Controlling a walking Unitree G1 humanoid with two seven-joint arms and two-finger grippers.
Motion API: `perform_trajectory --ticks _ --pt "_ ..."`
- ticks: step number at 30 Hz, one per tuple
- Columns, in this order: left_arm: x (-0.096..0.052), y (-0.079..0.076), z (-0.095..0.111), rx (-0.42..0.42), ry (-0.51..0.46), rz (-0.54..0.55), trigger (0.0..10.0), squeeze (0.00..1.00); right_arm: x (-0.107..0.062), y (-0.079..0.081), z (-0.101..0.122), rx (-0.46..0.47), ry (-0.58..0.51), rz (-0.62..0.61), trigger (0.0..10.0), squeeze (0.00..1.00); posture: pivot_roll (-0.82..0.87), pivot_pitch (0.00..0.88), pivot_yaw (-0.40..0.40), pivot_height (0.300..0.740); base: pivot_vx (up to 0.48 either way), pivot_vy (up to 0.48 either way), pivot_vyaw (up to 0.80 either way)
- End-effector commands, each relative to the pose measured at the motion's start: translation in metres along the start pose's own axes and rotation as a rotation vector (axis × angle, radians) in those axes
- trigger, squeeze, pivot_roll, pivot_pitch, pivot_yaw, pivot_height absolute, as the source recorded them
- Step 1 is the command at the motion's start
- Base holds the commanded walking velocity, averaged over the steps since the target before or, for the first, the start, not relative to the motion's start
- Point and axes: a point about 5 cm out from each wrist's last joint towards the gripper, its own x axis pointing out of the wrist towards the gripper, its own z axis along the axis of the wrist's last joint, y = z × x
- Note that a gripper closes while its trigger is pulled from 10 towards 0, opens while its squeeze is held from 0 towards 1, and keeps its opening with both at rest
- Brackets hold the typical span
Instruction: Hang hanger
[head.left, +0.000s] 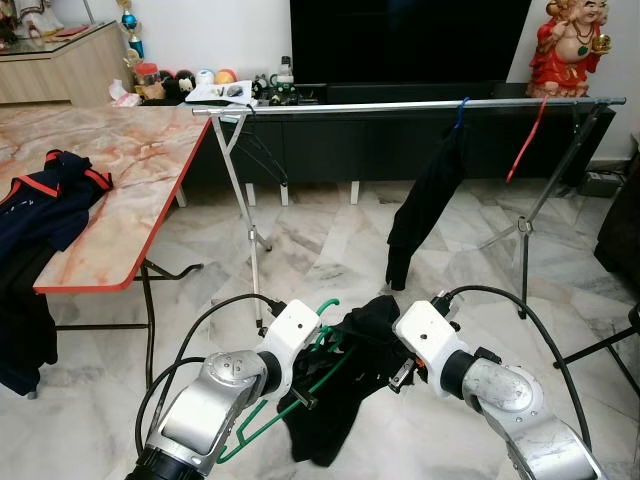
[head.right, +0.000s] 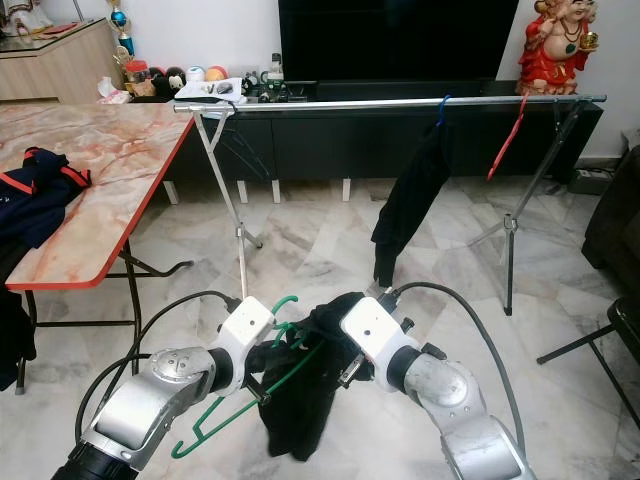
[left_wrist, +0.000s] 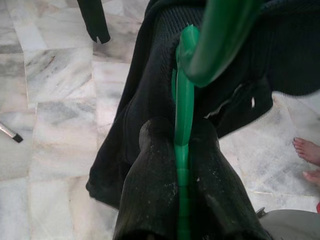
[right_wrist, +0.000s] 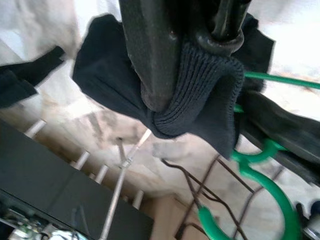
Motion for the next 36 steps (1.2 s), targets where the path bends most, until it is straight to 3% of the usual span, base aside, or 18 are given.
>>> perform_trajectory --ticks 1,11,15,19,26,36 --pt "-0.001 0.003 0.011 0.014 -0.052 0.006 10.0 0.0 -0.003 0.001 0.019 -0.006 -0.097 0.031 10.0 0.0 0.09 0.035 0.026 0.74 0.0 0.0 0.0" --pt "-0.003 -0.01 0.012 0.028 -0.09 -0.102 10.0 0.0 -0.005 0.005 0.026 -0.054 -0.131 0.104 10.0 0.0 0.09 0.035 0.026 0.74 0.0 0.0 0.0" --pt "-0.007 -0.023 0.012 0.091 -0.122 -0.225 10.0 0.0 -0.006 0.002 0.024 -0.092 -0.111 0.121 10.0 0.0 0.09 0.037 0.026 0.74 0.0 0.0 0.0" --pt "-0.012 -0.025 0.007 0.168 -0.148 -0.291 10.0 0.0 -0.01 -0.002 0.02 -0.113 -0.088 0.139 10.0 0.0 0.09 0.037 0.026 0.74 0.0 0.0 0.0" --pt "-0.011 -0.022 0.005 0.184 -0.154 -0.293 10.0 0.0 -0.015 -0.005 0.02 -0.118 -0.09 0.16 10.0 0.0 0.08 0.034 0.025 0.74 0.0 0.0 0.0" --pt "0.0 -0.01 0.001 0.093 -0.152 -0.178 10.0 0.0 -0.025 -0.003 0.03 -0.117 -0.149 0.23 10.0 0.0 0.08 0.032 0.021 0.74 0.0 0.0 0.0"
